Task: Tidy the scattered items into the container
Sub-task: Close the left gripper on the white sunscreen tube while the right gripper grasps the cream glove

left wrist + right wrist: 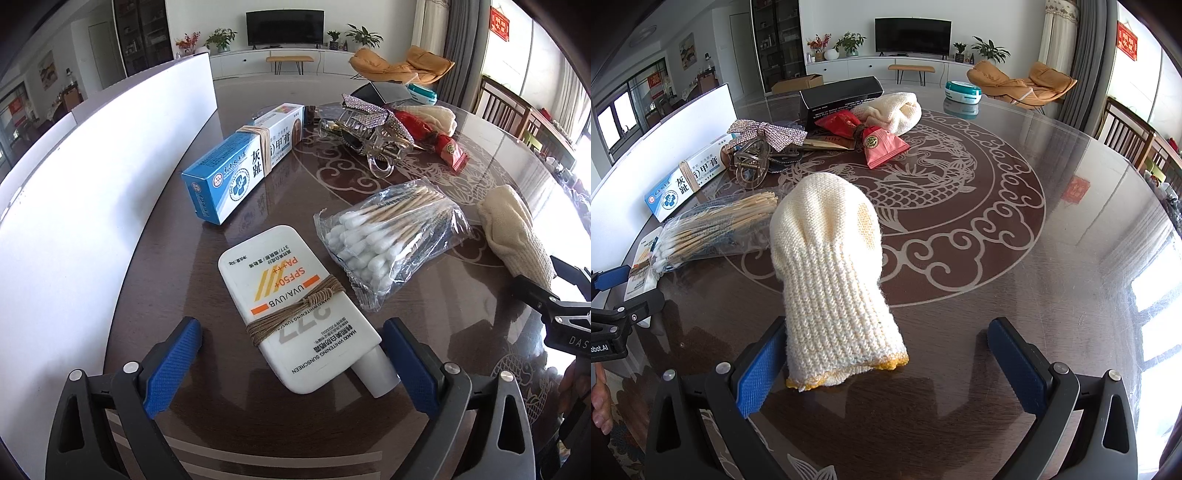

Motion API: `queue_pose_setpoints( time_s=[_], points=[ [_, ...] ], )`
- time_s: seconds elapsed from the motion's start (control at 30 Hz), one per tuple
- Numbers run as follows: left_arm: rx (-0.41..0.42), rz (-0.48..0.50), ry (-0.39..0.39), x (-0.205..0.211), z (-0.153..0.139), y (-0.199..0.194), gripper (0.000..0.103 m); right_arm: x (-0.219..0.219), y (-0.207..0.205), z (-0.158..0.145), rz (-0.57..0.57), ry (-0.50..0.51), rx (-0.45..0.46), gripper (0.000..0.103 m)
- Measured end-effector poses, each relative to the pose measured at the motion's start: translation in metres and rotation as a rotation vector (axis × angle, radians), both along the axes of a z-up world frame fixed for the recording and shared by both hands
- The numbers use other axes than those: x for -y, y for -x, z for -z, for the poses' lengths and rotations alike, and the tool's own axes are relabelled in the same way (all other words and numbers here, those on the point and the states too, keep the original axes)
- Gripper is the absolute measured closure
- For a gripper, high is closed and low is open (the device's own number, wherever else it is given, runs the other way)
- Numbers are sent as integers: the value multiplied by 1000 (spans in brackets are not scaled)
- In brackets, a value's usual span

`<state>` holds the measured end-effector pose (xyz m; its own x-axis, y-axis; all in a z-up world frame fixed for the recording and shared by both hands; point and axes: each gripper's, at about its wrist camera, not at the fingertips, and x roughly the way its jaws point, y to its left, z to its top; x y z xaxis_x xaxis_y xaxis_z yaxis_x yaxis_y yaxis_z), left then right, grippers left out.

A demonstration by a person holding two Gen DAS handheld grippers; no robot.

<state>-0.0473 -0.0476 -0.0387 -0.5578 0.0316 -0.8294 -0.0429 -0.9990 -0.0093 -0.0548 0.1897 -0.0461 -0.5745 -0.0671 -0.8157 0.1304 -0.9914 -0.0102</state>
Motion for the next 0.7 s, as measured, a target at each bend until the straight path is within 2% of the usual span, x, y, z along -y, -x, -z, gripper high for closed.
queue_pose_setpoints(
  time_s=[0.07,0.13,0.37,0.5,0.63,0.7],
  points=[
    [-12,2,4,3,-3,-3,41,0,0,0,0,0,0,0],
    [-12,7,-4,6,-5,-5,43,0,0,0,0,0,0,0],
    [-17,91,8,0,-2,-28,43,0,0,0,0,0,0,0],
    [-8,93,12,-1,-2,-30,41,0,0,0,-5,-1,2,0],
    [4,64,12,1,1,-26,22,5,4,-2,-76,-9,34,0],
    [0,58,10,2,2,-26,19,10,7,-4,-109,-18,40,0]
  ],
)
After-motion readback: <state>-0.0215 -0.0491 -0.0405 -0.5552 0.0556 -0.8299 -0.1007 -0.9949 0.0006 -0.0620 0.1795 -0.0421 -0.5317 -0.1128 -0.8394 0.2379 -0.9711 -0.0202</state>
